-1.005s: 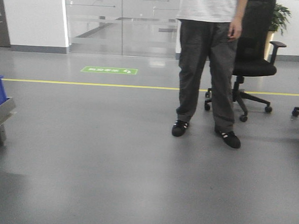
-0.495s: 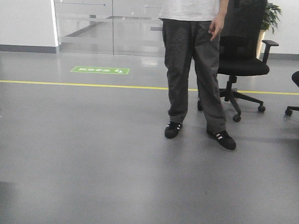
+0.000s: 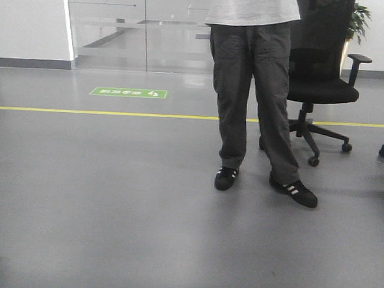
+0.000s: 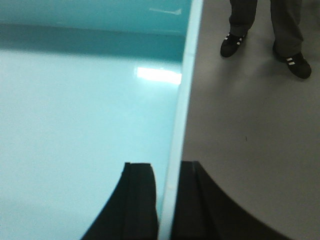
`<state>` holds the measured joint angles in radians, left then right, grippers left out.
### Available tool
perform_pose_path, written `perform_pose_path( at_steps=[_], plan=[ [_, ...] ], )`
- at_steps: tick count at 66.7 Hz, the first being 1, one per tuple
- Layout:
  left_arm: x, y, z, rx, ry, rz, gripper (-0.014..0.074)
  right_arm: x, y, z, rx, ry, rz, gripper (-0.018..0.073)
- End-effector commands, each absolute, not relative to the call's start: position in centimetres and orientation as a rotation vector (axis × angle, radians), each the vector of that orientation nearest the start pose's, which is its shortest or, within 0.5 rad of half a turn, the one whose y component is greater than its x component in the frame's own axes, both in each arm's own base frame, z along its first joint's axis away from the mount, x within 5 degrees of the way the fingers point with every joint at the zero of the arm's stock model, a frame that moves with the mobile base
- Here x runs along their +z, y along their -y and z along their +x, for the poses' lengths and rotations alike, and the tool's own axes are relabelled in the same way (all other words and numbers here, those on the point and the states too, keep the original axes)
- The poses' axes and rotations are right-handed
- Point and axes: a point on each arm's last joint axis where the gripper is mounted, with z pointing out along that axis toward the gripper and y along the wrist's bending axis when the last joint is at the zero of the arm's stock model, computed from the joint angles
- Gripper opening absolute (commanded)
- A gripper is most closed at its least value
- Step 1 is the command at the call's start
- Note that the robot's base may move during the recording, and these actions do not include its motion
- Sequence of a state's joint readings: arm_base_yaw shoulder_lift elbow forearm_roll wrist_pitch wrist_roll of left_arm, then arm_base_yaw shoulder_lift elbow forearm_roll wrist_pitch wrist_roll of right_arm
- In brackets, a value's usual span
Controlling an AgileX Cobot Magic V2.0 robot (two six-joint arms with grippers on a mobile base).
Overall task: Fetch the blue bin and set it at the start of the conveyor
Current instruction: 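Hold the bin in both grippers while driving away from the shelf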
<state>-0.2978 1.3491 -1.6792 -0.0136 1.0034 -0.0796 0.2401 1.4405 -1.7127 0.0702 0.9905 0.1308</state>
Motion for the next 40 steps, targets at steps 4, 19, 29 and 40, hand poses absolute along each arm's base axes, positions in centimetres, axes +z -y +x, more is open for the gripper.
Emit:
perform_pose_path(
  at_steps=[4,19,29,40],
  plan=[
    [48.73,8.07,25.49,-0.232,-2.093,0.257,-0.0111,47.39,-7.31,28.89,0.275,-2.142,-0.118,-0.0151],
    [48.73,8.07,25.49,-0.232,-2.093,0.257,-0.0111,47.39,-7.31,28.89,0.275,-2.142,-0.118,-0.0151],
    [48.73,8.07,25.49,-0.232,-2.093,0.257,-0.0111,47.39,-7.31,28.89,0.275,-2.142,-0.118,-0.0151],
    [48.73,8.07,25.49,-0.232,-2.093,0.257,-0.0111,47.39,-7.31,28.89,0.275,-2.142,-0.118,-0.0151]
  ],
)
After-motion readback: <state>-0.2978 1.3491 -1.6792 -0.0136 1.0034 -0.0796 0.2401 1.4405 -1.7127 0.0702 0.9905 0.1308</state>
